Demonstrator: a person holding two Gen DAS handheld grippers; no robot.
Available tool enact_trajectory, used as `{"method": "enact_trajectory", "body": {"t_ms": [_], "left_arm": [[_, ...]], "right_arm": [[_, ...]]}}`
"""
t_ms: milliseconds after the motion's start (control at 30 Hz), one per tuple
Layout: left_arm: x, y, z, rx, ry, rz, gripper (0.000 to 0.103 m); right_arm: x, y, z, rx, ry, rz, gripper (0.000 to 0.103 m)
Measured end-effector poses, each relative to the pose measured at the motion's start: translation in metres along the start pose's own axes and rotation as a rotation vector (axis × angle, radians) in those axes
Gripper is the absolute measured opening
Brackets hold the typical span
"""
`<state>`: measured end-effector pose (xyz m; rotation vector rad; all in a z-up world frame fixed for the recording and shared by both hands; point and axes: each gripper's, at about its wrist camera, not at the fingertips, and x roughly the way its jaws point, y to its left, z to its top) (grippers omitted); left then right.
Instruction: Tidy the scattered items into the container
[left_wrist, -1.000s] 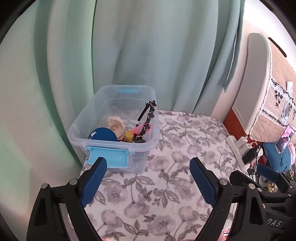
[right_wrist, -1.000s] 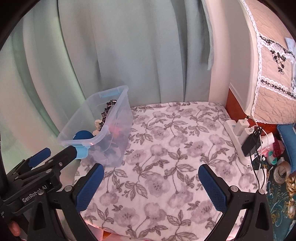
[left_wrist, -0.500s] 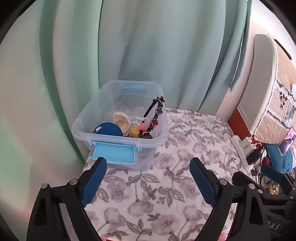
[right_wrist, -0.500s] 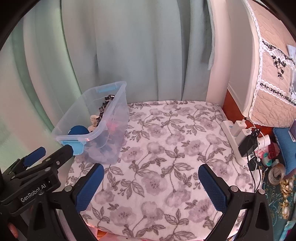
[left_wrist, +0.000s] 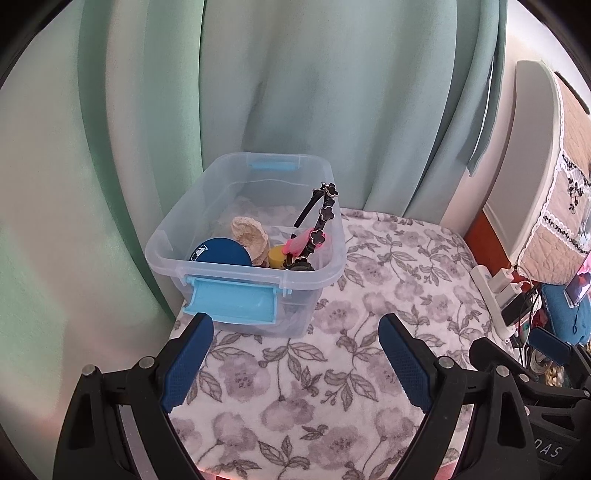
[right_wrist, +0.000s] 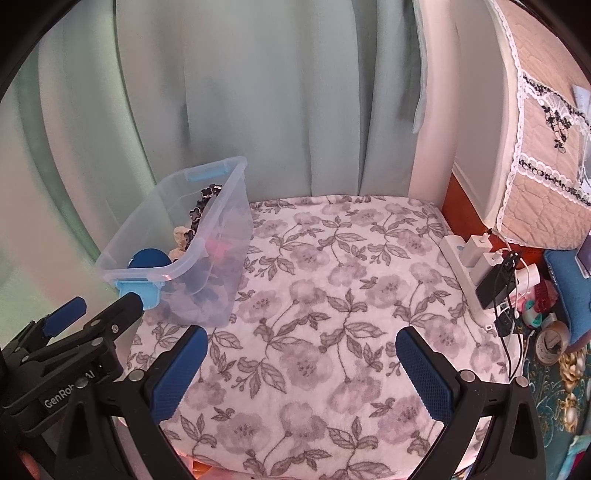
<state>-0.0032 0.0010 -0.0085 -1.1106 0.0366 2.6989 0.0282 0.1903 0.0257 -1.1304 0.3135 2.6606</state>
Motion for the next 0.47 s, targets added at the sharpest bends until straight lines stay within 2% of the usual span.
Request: {"method": "enact_trajectory", "body": {"t_ms": [467], "left_arm": [[0.0038, 0.0013, 0.0037, 0.001, -0.011, 0.008, 0.091]], "right_arm": [[0.0042, 0.0005, 0.0030, -0.005, -0.002, -0.002, 0.103]]}}
